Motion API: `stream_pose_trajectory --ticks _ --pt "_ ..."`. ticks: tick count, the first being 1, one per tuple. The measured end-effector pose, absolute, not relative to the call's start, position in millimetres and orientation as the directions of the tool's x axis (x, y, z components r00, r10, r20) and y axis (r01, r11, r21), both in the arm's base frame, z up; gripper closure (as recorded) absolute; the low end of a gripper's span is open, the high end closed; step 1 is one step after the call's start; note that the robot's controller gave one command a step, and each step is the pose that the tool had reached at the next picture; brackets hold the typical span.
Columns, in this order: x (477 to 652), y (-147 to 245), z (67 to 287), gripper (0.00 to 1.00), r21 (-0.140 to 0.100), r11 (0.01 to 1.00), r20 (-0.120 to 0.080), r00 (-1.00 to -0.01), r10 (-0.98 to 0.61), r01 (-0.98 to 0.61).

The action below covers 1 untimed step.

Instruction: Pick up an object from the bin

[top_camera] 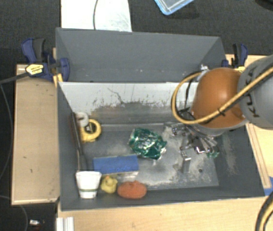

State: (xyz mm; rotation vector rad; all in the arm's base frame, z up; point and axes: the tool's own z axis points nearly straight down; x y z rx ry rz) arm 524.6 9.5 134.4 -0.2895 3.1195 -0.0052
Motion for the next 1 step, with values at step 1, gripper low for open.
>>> stream_pose_trajectory --ticks 1 --pt "525.4 54.7 99.7 0.0 -0.001 0.986 -0.008 -0.986 -0.164 -0.164"
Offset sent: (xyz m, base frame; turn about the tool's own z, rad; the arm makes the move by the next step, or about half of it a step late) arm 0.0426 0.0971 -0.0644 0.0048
